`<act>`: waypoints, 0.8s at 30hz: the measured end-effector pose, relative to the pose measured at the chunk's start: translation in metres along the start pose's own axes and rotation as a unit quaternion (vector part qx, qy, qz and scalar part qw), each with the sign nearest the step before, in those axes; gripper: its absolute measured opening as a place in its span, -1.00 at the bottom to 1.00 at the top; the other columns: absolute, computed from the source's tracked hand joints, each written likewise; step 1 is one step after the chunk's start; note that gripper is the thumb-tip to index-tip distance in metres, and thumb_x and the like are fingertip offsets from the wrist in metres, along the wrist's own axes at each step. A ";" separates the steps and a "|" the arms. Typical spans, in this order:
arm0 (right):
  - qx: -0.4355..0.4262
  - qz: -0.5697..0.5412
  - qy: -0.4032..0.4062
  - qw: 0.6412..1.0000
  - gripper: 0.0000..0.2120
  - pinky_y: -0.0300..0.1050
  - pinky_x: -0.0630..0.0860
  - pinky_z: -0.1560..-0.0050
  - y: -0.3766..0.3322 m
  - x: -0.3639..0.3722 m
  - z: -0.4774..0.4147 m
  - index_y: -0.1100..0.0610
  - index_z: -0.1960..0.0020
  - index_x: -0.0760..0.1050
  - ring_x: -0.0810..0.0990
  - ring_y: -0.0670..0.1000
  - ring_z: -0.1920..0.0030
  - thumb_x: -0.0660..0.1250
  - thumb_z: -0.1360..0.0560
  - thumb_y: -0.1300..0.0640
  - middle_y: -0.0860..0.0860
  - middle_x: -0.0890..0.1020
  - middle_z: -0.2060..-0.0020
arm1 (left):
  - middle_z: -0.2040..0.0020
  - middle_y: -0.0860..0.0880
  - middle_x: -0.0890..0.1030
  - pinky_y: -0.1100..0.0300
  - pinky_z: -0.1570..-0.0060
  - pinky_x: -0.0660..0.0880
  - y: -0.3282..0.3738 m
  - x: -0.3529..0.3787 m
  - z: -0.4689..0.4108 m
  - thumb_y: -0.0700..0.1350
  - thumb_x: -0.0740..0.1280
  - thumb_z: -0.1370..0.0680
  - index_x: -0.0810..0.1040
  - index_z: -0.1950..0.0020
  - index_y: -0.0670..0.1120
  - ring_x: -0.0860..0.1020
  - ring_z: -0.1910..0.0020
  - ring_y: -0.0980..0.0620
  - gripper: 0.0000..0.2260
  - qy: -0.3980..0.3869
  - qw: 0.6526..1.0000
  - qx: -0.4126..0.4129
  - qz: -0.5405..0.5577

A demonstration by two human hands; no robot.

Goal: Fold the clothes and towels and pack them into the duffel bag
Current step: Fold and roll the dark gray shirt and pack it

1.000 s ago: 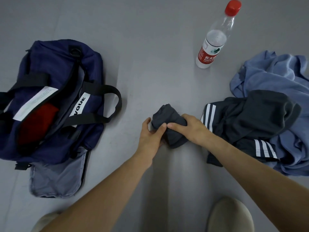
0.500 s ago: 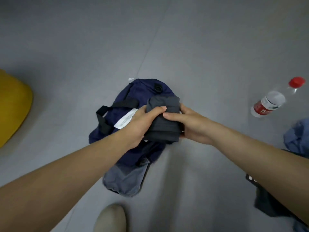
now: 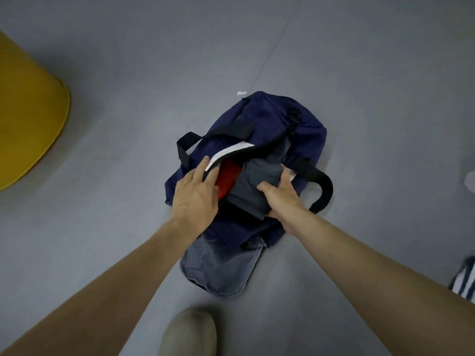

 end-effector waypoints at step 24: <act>-0.079 0.142 0.164 0.973 -0.29 0.00 0.44 -0.31 -0.040 0.029 -0.096 -0.14 -0.60 0.03 0.49 0.21 -0.33 0.33 -0.57 -0.07 0.14 0.48 -0.37 | -0.59 0.11 0.21 0.15 -0.14 0.48 -0.017 -0.017 0.008 -0.24 0.29 -0.52 0.13 -0.61 0.05 0.43 -0.08 -0.01 -0.31 0.043 0.989 0.039 0.139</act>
Point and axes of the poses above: each hand's wrist, its own z-axis away from the middle knuckle, its own x-axis out of the palm, y = z × x, the point moved 4 cm from there along -z, towards the middle knuckle
